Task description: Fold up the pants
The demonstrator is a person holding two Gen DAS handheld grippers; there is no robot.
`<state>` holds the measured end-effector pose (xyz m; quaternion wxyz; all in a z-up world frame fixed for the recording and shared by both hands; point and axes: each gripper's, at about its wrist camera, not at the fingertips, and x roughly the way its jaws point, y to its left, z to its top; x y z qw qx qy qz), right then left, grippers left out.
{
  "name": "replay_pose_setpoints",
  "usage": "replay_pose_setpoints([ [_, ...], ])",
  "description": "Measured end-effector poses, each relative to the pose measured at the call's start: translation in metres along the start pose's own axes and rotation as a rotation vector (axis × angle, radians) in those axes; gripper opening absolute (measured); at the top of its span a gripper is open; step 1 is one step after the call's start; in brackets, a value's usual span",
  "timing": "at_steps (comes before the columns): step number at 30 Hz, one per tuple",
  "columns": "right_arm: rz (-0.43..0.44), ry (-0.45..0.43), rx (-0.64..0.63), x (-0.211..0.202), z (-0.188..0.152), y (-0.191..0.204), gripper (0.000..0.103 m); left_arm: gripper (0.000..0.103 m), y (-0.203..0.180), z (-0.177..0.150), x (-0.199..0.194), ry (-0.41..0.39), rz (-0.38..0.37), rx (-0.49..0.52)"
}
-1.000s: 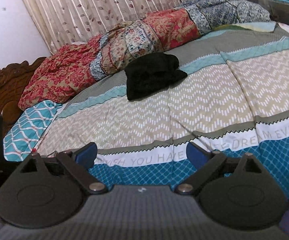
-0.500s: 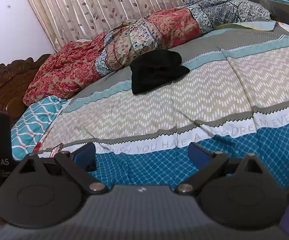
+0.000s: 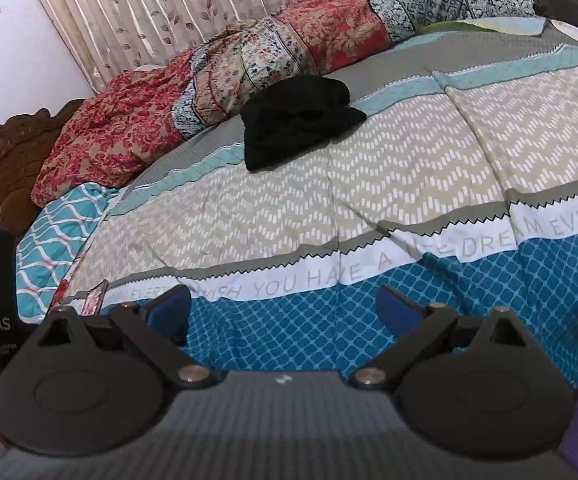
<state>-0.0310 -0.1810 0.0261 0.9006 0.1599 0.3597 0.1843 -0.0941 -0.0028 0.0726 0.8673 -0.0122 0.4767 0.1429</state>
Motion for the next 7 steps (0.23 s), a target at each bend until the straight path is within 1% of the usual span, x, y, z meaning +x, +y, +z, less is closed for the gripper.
replay_pose_setpoints([
  [3, -0.005, 0.016, 0.011, 0.007, 0.001, -0.004, 0.100, 0.103, -0.001, 0.002, 0.011, 0.048, -0.030, -0.006],
  [7, -0.014, 0.029, 0.019, 0.014, 0.005, -0.008, 0.100, 0.103, -0.007, 0.005, 0.022, 0.084, -0.038, 0.005],
])
